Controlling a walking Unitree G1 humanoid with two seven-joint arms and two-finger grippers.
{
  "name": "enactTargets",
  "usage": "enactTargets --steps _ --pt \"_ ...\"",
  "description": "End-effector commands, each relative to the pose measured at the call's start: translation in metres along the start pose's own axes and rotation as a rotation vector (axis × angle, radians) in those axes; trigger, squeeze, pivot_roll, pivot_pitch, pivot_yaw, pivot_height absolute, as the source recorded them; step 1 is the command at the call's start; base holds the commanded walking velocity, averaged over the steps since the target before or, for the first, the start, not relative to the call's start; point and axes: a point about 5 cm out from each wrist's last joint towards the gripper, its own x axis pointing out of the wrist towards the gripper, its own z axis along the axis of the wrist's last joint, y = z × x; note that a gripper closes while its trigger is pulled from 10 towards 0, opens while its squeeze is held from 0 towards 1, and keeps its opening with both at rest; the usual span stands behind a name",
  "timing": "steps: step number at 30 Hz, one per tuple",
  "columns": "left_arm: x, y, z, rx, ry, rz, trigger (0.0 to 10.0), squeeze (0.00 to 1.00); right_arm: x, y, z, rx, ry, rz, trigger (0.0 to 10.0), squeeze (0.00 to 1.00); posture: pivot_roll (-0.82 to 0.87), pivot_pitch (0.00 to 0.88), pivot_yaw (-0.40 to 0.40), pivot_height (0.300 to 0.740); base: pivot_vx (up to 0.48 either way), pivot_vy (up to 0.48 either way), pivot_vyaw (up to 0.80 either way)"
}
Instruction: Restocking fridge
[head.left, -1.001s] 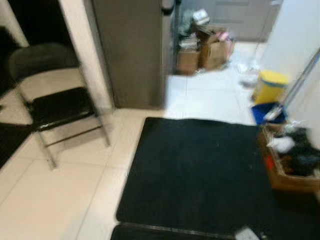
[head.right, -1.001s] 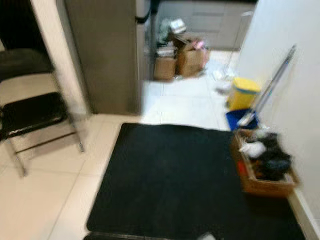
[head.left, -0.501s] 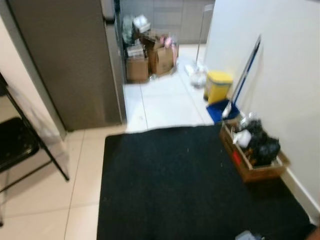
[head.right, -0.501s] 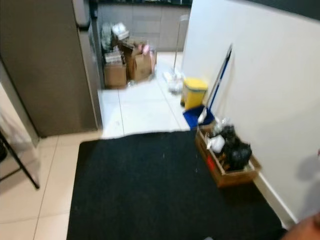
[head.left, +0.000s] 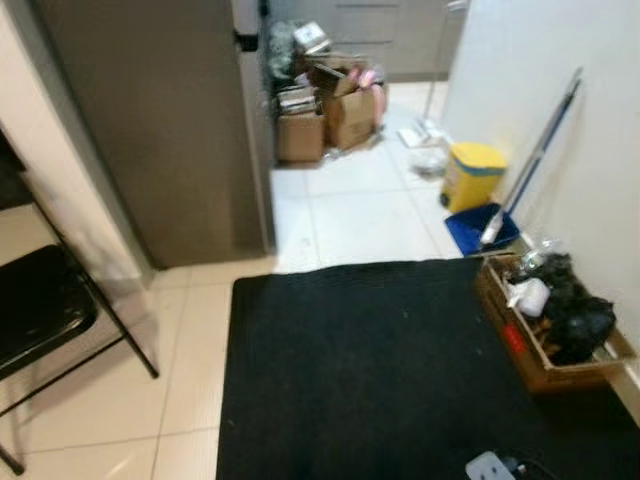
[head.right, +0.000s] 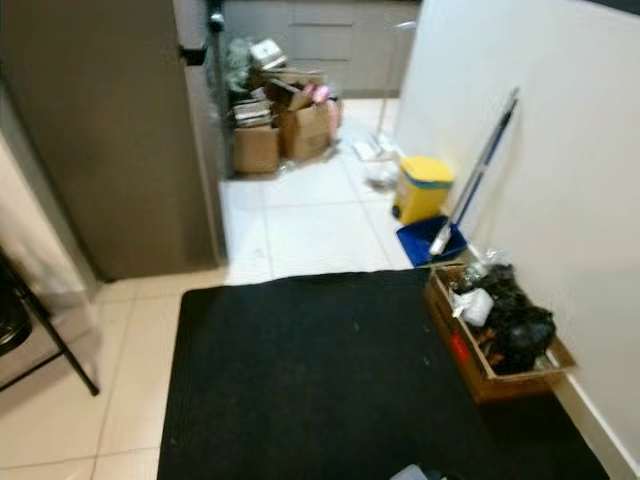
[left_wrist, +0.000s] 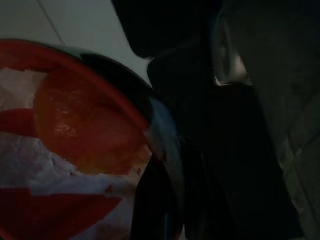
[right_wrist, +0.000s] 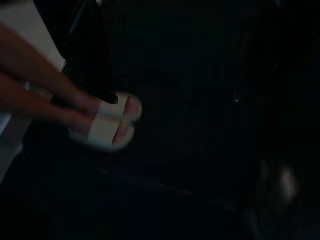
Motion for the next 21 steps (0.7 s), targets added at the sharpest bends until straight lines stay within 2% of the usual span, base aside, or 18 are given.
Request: enactTargets --steps 1,9,15,21 --pt "0.001 -0.0059 0.0092 0.0 -0.035 -0.016 10.0 0.0 -0.0002 -0.0052 0.0024 0.009 -0.01 -0.014 10.0 0.0 -0.03 0.0 -0.009 0.74 0.266 0.0 0.0" --pt "0.0011 -0.0063 0.0104 0.002 -0.039 -0.018 10.0 0.0 -0.0002 -0.006 0.003 0.009 -0.007 -0.017 10.0 0.0 -0.04 0.0 -0.009 0.74 0.269 0.0 0.0" --pt "0.001 -0.006 0.0103 0.003 -0.039 -0.017 10.0 0.0 -0.0002 -0.0053 0.0029 0.017 -0.005 -0.009 10.0 0.0 -0.03 0.0 -0.009 0.74 0.269 0.0 -0.73" --pt "0.0008 -0.0047 0.0071 0.002 -0.032 -0.013 10.0 0.0 -0.0002 -0.006 0.0044 0.011 -0.018 -0.015 10.0 0.0 -0.03 0.0 -0.008 0.74 0.266 0.0 0.0"
